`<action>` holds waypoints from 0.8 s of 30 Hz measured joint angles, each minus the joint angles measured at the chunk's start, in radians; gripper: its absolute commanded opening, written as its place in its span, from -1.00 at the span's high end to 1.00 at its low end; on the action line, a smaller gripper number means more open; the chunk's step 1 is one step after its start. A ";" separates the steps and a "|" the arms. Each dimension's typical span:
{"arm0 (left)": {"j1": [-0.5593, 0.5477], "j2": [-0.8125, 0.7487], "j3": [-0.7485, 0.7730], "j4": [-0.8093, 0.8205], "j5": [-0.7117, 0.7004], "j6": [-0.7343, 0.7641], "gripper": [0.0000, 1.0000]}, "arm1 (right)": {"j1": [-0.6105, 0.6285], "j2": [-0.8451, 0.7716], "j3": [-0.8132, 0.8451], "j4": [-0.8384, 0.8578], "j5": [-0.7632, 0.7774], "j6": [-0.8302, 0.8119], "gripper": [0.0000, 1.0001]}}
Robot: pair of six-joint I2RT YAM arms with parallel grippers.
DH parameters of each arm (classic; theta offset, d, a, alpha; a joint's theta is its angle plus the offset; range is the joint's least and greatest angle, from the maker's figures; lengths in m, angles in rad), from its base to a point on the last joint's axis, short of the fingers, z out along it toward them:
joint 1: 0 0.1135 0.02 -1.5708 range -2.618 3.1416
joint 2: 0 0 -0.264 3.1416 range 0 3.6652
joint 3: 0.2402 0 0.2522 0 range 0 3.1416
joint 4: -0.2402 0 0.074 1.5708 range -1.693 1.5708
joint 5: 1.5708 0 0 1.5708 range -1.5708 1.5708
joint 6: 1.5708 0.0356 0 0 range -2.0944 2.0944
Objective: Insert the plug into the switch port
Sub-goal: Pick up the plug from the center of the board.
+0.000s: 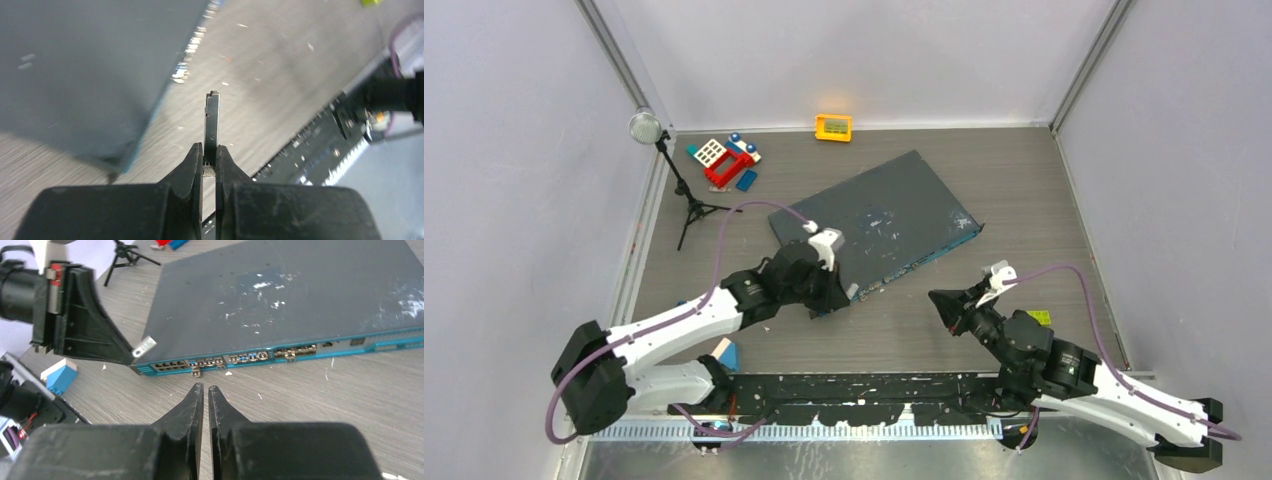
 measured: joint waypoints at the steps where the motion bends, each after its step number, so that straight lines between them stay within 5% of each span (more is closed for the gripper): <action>1: -0.013 0.024 0.013 0.011 0.049 0.033 1.00 | -0.001 -0.026 -0.010 0.014 -0.023 -0.030 0.67; 8: -0.024 0.158 0.121 0.018 0.353 0.192 1.00 | -0.002 -0.120 -0.149 0.169 -0.273 -0.280 0.33; 14: -0.028 0.238 0.205 -0.027 0.528 0.230 1.00 | -0.002 0.025 -0.190 0.331 -0.517 -0.520 0.22; 24: -0.034 0.264 0.226 -0.127 0.654 0.276 1.00 | 0.005 0.237 -0.005 0.209 -0.732 -0.970 -0.10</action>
